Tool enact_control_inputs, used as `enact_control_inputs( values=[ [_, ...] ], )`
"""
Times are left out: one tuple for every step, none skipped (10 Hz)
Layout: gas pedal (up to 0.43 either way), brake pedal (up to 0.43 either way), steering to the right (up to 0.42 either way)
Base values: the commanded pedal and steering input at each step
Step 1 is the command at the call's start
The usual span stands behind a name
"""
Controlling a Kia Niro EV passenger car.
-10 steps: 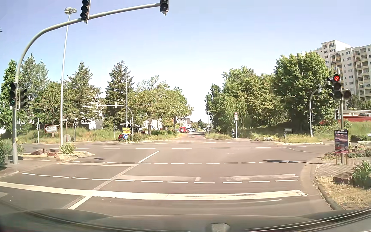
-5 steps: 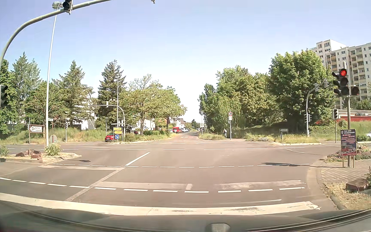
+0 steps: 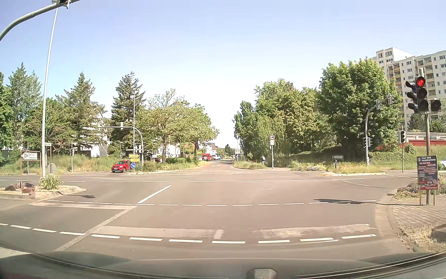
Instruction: Follow the waypoints while adhering to traffic rules and regulations
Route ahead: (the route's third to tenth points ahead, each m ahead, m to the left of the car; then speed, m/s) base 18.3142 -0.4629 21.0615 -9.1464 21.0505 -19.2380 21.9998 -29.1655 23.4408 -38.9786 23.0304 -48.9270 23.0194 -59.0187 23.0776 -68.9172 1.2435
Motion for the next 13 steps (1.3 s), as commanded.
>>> enact_control_inputs(
  values=[
    [0.0,0.171,0.093],
    [0.0,0.177,0.093],
    [0.0,0.171,0.093],
    [0.0,0.165,0.093],
    [0.0,0.159,0.093],
    [0.0,0.159,0.093],
    [0.0,0.159,0.093],
    [0.0,0.159,0.093],
    [0.0,0.159,0.093],
    [0.0,0.159,0.093],
    [0.0,0.165,0.093],
    [0.0,0.171,0.093],
    [0.0,0.171,0.093]
  ],
)
